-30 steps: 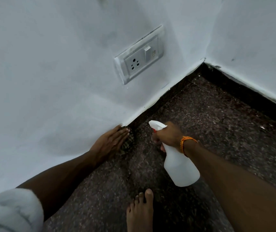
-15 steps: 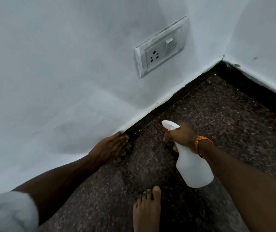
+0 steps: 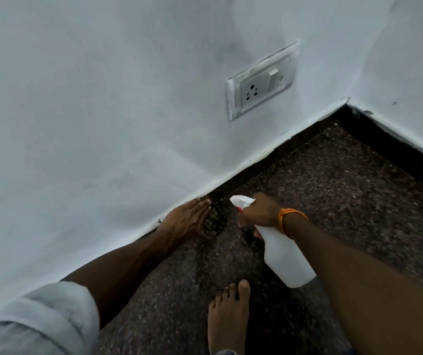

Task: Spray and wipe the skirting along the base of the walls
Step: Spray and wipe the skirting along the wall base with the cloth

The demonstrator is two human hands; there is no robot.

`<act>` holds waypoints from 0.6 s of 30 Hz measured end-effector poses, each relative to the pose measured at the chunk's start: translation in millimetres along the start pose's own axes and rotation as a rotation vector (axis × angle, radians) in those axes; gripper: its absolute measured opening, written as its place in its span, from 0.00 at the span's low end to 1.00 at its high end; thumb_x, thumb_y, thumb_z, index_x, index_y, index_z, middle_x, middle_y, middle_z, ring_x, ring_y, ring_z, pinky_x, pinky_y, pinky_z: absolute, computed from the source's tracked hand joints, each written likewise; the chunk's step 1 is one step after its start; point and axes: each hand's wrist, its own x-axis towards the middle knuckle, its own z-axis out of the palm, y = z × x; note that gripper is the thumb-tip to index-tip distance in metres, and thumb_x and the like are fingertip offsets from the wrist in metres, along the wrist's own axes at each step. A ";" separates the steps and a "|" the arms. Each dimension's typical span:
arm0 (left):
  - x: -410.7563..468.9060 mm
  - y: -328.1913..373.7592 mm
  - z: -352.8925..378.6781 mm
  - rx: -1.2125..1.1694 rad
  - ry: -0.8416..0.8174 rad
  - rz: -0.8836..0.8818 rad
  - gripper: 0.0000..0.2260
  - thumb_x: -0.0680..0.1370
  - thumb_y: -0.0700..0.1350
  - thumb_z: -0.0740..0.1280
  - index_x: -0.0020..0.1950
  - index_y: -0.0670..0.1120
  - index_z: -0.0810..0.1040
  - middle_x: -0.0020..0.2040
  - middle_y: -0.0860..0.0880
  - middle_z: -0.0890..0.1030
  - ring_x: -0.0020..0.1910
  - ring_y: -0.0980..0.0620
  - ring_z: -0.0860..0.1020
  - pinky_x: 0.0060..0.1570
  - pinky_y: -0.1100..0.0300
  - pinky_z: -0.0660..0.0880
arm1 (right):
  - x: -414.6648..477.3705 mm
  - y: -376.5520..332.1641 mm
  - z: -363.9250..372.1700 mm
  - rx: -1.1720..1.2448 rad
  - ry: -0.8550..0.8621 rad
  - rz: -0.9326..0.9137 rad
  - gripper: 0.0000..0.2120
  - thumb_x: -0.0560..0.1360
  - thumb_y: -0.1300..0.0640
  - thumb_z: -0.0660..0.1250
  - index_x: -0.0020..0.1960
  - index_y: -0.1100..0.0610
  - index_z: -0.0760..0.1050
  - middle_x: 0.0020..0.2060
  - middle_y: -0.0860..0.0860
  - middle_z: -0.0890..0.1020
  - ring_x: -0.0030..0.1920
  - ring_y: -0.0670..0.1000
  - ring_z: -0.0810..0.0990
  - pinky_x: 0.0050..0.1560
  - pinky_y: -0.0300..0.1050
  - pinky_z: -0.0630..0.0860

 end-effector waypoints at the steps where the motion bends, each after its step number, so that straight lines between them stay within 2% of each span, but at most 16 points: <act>1: -10.1 1.1 1.2 0.042 -0.025 0.018 0.19 0.73 0.50 0.56 0.58 0.50 0.79 0.45 0.46 0.85 0.35 0.46 0.83 0.28 0.51 0.78 | -5.6 -5.6 3.7 -0.031 -0.006 -0.012 0.09 0.68 0.64 0.71 0.48 0.66 0.82 0.19 0.50 0.79 0.21 0.53 0.78 0.27 0.41 0.76; 3: -18.7 3.6 18.3 0.126 -0.031 0.106 0.19 0.72 0.51 0.57 0.60 0.50 0.75 0.43 0.49 0.84 0.35 0.49 0.83 0.29 0.54 0.78 | -8.8 -12.2 7.8 -0.062 -0.002 -0.035 0.08 0.68 0.64 0.71 0.44 0.67 0.82 0.21 0.52 0.80 0.21 0.54 0.78 0.27 0.41 0.76; 5: -19.1 -10.5 22.1 0.198 0.025 0.240 0.20 0.71 0.54 0.61 0.63 0.57 0.69 0.41 0.57 0.83 0.36 0.59 0.81 0.34 0.62 0.79 | -13.9 -17.2 16.5 -0.101 -0.011 -0.065 0.08 0.67 0.63 0.70 0.43 0.67 0.83 0.22 0.52 0.80 0.23 0.55 0.79 0.28 0.41 0.76; 6: -14.1 -24.5 10.9 0.270 0.067 0.329 0.22 0.72 0.55 0.61 0.66 0.60 0.65 0.42 0.60 0.83 0.38 0.64 0.80 0.38 0.67 0.78 | -17.1 -18.1 20.7 -0.121 -0.019 -0.075 0.06 0.67 0.64 0.70 0.40 0.67 0.83 0.21 0.52 0.80 0.23 0.55 0.79 0.28 0.41 0.76; 7: -3.5 -37.0 -20.7 0.357 0.041 0.417 0.22 0.74 0.53 0.59 0.68 0.58 0.65 0.44 0.62 0.83 0.41 0.67 0.80 0.42 0.71 0.77 | -19.8 -17.5 22.4 -0.133 -0.014 -0.074 0.05 0.68 0.64 0.69 0.36 0.66 0.82 0.20 0.53 0.79 0.23 0.54 0.79 0.28 0.41 0.76; 8: 3.3 -50.7 -68.5 0.501 0.017 0.464 0.21 0.75 0.50 0.56 0.68 0.53 0.71 0.48 0.60 0.84 0.46 0.66 0.81 0.47 0.71 0.76 | -21.4 -16.7 24.4 -0.142 -0.003 -0.078 0.06 0.68 0.64 0.69 0.34 0.65 0.81 0.21 0.54 0.80 0.23 0.54 0.78 0.30 0.42 0.77; 9: 3.6 -61.5 -119.0 0.727 0.104 0.498 0.22 0.76 0.46 0.53 0.66 0.47 0.76 0.54 0.54 0.84 0.53 0.61 0.81 0.54 0.67 0.76 | -20.9 -15.1 25.3 -0.145 0.018 -0.087 0.06 0.68 0.63 0.70 0.33 0.63 0.80 0.23 0.55 0.81 0.25 0.55 0.79 0.32 0.45 0.79; 10: 1.7 -73.3 -163.9 0.965 0.214 0.544 0.24 0.76 0.43 0.49 0.66 0.41 0.77 0.61 0.47 0.81 0.61 0.54 0.79 0.61 0.61 0.74 | -19.2 -13.4 25.6 -0.140 0.046 -0.095 0.07 0.69 0.62 0.70 0.33 0.62 0.80 0.26 0.55 0.81 0.29 0.56 0.80 0.37 0.48 0.80; 12: 7.5 -83.9 -225.0 1.204 0.247 0.672 0.29 0.77 0.40 0.40 0.73 0.36 0.67 0.72 0.38 0.69 0.73 0.44 0.67 0.73 0.51 0.63 | -14.6 -10.4 26.5 -0.134 0.093 -0.094 0.07 0.72 0.60 0.69 0.39 0.64 0.80 0.32 0.57 0.81 0.37 0.58 0.80 0.43 0.50 0.78; 13: 9.0 -89.1 -232.9 1.245 0.279 0.672 0.30 0.76 0.40 0.37 0.74 0.35 0.64 0.74 0.37 0.65 0.74 0.42 0.64 0.74 0.50 0.58 | -12.3 -9.7 28.4 -0.149 0.110 -0.088 0.09 0.73 0.58 0.69 0.44 0.66 0.80 0.36 0.59 0.81 0.40 0.59 0.80 0.42 0.48 0.77; 15: 11.4 -97.4 -222.8 1.338 0.337 0.681 0.31 0.76 0.40 0.36 0.75 0.36 0.64 0.74 0.38 0.65 0.75 0.43 0.63 0.74 0.50 0.56 | -9.6 -10.1 34.6 -0.207 0.123 -0.083 0.13 0.73 0.57 0.68 0.50 0.67 0.80 0.42 0.61 0.82 0.43 0.59 0.80 0.39 0.43 0.74; 18: 21.1 -118.7 -191.0 1.297 0.306 0.730 0.31 0.76 0.39 0.34 0.77 0.36 0.57 0.76 0.37 0.59 0.76 0.41 0.58 0.74 0.49 0.50 | -9.9 -14.1 47.5 -0.260 0.122 -0.101 0.14 0.72 0.57 0.67 0.52 0.66 0.80 0.47 0.63 0.84 0.44 0.60 0.82 0.43 0.45 0.77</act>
